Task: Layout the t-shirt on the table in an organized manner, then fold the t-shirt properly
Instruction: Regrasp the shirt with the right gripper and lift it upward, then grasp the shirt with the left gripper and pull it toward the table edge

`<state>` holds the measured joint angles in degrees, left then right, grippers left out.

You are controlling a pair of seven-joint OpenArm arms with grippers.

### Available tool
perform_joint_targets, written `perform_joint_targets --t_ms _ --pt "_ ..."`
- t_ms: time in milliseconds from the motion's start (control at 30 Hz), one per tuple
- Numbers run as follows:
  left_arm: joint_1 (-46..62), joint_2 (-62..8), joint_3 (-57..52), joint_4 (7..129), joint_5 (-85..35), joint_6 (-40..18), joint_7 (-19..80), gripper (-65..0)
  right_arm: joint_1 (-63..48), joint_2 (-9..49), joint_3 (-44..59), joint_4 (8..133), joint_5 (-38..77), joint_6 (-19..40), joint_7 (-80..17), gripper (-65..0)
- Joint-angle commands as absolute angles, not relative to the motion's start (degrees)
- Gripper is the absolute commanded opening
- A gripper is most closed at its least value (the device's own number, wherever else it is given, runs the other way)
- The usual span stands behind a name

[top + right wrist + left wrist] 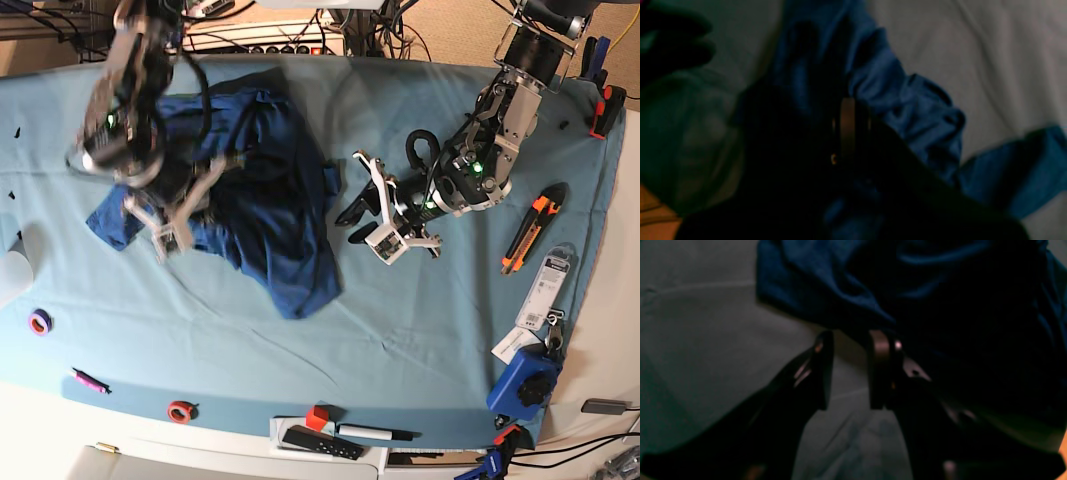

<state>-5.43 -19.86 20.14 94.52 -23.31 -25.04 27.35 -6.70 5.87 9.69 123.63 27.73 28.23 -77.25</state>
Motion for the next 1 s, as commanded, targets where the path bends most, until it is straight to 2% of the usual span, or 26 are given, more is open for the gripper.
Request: perform_joint_targets --t_ms 0,167,400,433,533,700,833,967 --pt "-6.52 -19.99 19.86 95.46 -23.99 -25.06 25.89 -46.3 -7.73 6.37 9.87 126.87 28.49 28.42 -76.25 -65.0" --pt "-6.52 -19.99 19.86 95.46 -23.99 -25.08 25.91 -46.3 -15.73 6.35 9.87 133.84 28.67 28.42 -76.82 -65.0" --pt "-6.87 -19.77 19.88 95.46 -23.92 -24.99 25.21 -46.2 -23.42 6.35 9.8 134.26 29.12 28.45 -78.02 -65.0" --pt "-7.2 -19.55 19.9 95.42 -23.9 -24.91 25.19 -45.4 -23.86 6.33 9.8 134.26 29.12 28.45 -78.0 -65.0" --pt "-9.43 -17.87 20.14 93.69 -23.73 -23.24 25.32 -36.9 -23.99 6.35 9.8 134.26 29.26 28.45 -77.84 -65.0" --pt "-14.59 -13.43 20.14 86.13 -29.28 -23.29 27.99 -34.9 -23.97 6.35 9.8 134.26 32.18 28.49 -77.38 -65.0" --pt "-19.53 -9.15 20.14 76.6 -36.29 -26.09 33.67 -34.9 -23.97 6.35 9.8 134.26 32.34 28.51 -77.38 -65.0" --pt "-24.64 -5.69 20.14 67.07 -40.71 -27.9 35.2 -34.9 -23.99 6.35 9.8 134.26 32.34 28.49 -77.38 -65.0"
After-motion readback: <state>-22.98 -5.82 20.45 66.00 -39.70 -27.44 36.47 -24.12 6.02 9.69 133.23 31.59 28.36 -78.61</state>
